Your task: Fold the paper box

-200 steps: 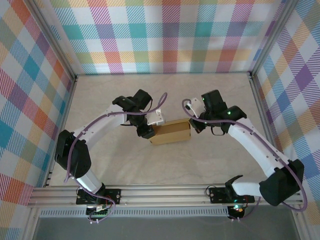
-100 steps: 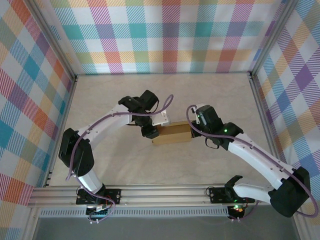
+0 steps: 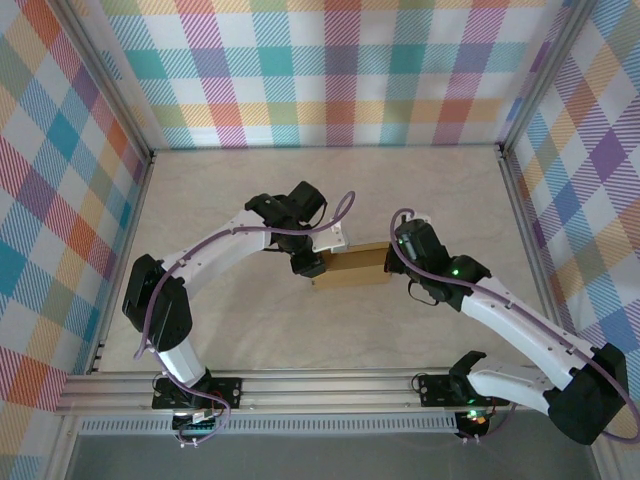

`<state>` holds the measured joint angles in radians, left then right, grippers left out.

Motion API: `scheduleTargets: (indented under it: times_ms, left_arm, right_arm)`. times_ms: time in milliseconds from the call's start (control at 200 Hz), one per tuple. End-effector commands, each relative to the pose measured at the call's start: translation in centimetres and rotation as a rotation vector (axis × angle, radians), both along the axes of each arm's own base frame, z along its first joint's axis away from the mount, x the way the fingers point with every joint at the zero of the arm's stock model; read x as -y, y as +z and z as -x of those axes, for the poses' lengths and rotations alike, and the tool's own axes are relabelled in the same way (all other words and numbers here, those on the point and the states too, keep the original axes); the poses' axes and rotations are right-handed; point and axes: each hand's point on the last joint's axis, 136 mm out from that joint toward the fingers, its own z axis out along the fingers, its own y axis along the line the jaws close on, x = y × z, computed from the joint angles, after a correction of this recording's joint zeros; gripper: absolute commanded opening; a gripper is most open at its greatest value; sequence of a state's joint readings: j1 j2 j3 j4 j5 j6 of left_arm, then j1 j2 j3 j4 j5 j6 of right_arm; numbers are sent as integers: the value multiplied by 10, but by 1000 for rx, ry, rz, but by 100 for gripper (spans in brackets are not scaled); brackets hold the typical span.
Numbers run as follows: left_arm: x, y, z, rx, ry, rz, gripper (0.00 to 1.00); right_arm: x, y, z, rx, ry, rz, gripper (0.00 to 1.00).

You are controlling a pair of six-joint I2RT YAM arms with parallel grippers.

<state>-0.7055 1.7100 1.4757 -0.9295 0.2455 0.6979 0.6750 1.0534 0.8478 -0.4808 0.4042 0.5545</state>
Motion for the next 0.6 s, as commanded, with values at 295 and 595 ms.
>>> scheduleTargets:
  times_ms: [295,595]
  left_arm:
    - [5,-30,18,-102,-37,-29,32]
    - [5,-18,14,-59,-19,-9,45]
  right_arm:
    - [2,-10,4,72,70,42,0]
    - [-3,-10,1,54,75,39,0]
